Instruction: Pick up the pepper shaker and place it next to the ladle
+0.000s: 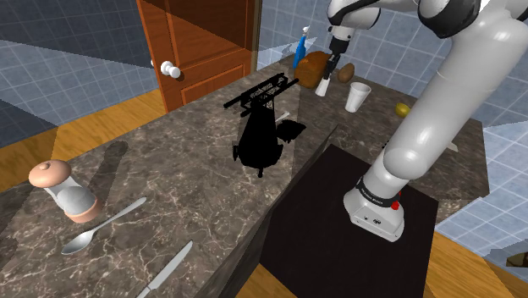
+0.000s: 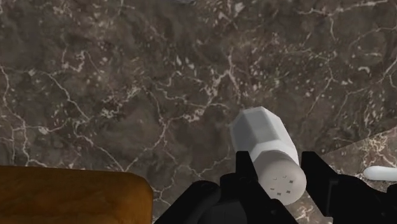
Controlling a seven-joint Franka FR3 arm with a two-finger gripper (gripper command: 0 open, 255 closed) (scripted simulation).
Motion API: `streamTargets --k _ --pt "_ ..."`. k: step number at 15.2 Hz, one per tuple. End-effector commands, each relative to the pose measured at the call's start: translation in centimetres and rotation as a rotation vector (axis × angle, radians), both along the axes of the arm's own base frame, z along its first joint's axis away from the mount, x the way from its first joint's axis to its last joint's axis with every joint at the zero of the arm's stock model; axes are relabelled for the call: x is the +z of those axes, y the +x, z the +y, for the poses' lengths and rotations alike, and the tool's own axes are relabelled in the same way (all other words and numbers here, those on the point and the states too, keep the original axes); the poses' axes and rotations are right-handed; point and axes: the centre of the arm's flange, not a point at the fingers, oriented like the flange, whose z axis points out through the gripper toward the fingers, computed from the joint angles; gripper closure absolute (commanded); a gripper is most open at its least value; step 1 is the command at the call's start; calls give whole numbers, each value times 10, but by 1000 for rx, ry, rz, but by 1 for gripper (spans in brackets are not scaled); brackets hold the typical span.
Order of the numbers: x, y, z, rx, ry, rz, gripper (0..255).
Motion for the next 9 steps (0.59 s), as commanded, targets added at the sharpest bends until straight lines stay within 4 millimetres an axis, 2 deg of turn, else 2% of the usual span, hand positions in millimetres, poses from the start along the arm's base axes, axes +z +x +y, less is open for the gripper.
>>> streamTargets --k 1,9 --pt "10 0 0 0 0 0 255" --pt "52 0 0 0 0 0 255"
